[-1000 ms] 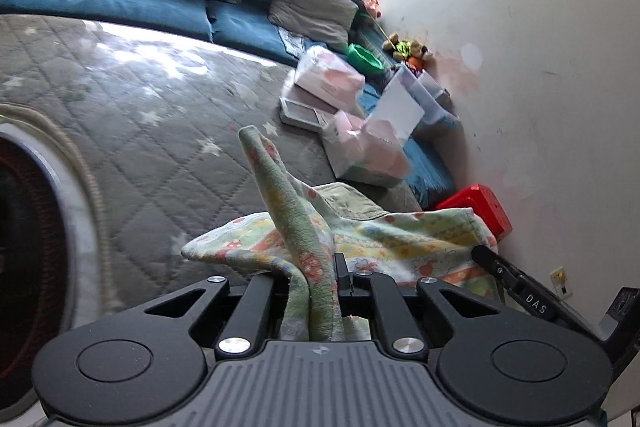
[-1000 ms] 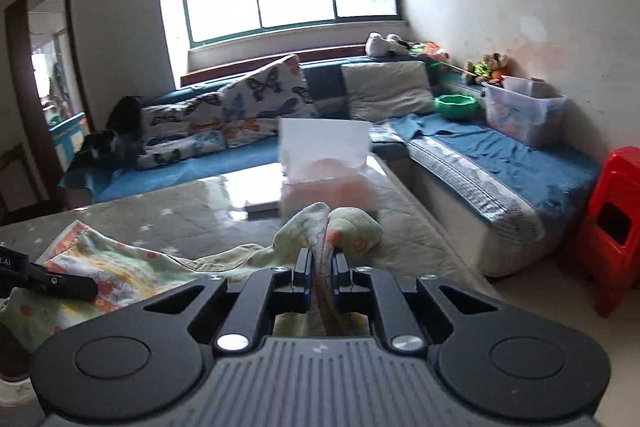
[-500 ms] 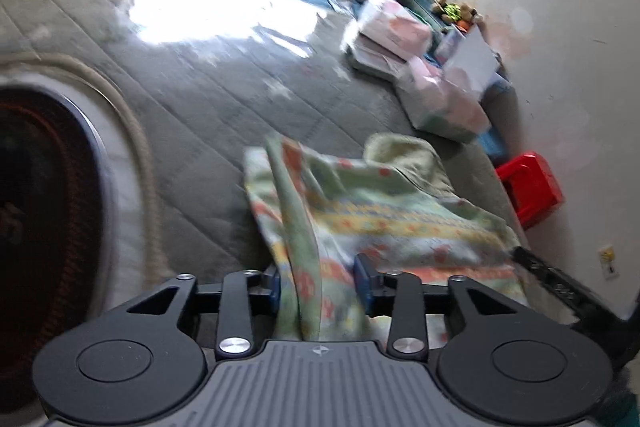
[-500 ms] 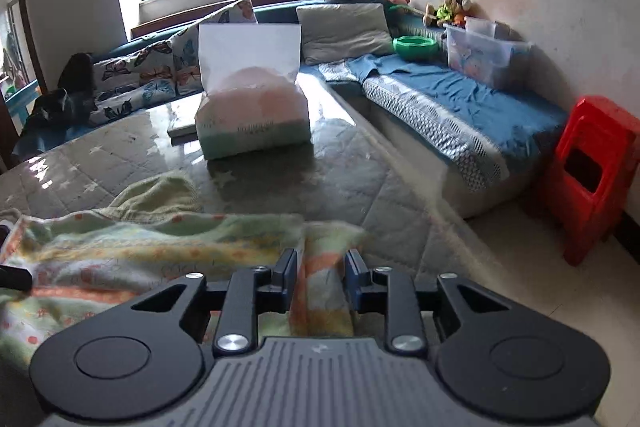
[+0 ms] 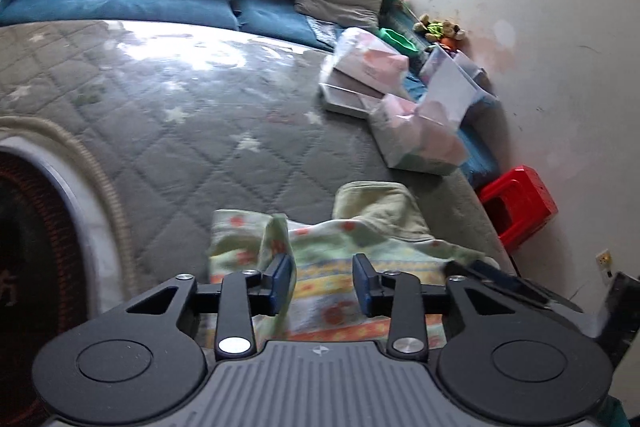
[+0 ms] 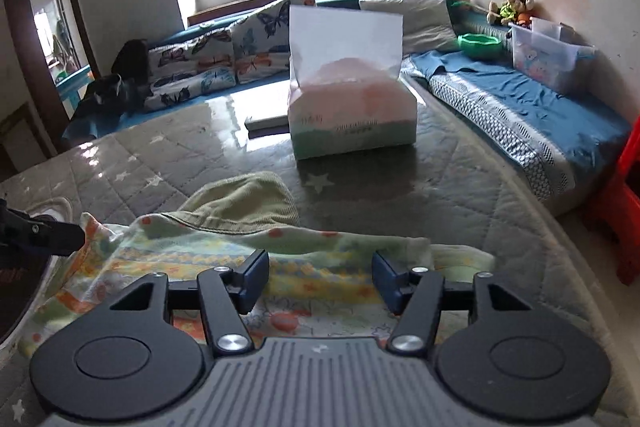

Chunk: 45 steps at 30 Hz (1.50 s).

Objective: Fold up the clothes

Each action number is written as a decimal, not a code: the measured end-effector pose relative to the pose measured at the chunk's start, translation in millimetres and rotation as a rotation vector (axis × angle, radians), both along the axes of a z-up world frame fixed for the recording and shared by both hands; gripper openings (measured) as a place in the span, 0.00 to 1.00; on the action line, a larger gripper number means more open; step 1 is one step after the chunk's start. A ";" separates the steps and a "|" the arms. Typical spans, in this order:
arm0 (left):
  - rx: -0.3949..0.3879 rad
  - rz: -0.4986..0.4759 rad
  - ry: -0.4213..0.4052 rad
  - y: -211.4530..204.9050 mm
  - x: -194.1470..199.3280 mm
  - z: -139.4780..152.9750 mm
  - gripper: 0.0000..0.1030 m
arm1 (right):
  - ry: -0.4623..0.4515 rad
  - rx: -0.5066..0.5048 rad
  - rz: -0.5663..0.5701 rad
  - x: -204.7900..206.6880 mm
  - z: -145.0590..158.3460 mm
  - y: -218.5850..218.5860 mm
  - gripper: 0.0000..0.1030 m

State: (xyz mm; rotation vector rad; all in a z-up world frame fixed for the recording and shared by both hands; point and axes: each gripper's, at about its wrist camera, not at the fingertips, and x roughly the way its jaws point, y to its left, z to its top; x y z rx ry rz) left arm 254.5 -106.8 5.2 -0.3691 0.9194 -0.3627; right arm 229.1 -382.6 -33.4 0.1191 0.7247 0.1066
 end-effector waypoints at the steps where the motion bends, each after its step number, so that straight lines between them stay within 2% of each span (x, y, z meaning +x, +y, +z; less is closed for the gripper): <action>1: -0.006 -0.008 -0.001 -3.0 1.6 -0.5 0.31 | 0.003 -0.001 0.000 2.0 -2.1 0.8 0.59; 9: -0.016 -0.063 0.020 -24.1 23.4 -17.5 0.30 | 0.001 -0.042 0.025 9.6 -4.3 6.4 0.74; 11: -0.002 -0.056 0.033 -26.6 26.4 -24.3 0.30 | 0.003 -0.051 0.027 8.9 -2.0 7.9 0.76; 13: 0.003 -0.054 0.037 -27.8 28.2 -29.7 0.30 | 0.004 -0.056 0.031 6.3 0.6 8.5 0.83; 16: 0.006 -0.052 0.033 -25.3 23.5 -26.5 0.30 | 0.009 -0.062 0.050 -3.7 5.3 10.3 0.86; 23: 0.031 -0.094 0.005 -23.6 -11.0 -14.2 0.36 | 0.004 -0.069 0.078 -40.0 9.4 17.5 0.97; 33: 0.125 -0.168 -0.059 -35.0 -70.3 -15.5 0.42 | 0.035 -0.095 0.065 -78.8 2.1 27.9 1.00; 39: 0.152 -0.173 -0.085 -32.9 -90.1 -8.6 0.51 | 0.033 -0.101 0.048 -89.1 6.4 32.6 1.00; 42: 0.165 -0.171 -0.099 -30.0 -99.8 -6.1 0.63 | 0.035 -0.093 0.049 -94.6 6.4 35.0 1.00; 44: 0.173 -0.168 -0.107 -28.0 -106.4 -5.8 0.75 | 0.037 -0.094 0.047 -98.4 6.2 36.8 1.00; 45: 0.176 -0.165 -0.111 -26.6 -109.5 -5.9 0.76 | 0.038 -0.094 0.046 -100.3 6.1 37.6 1.00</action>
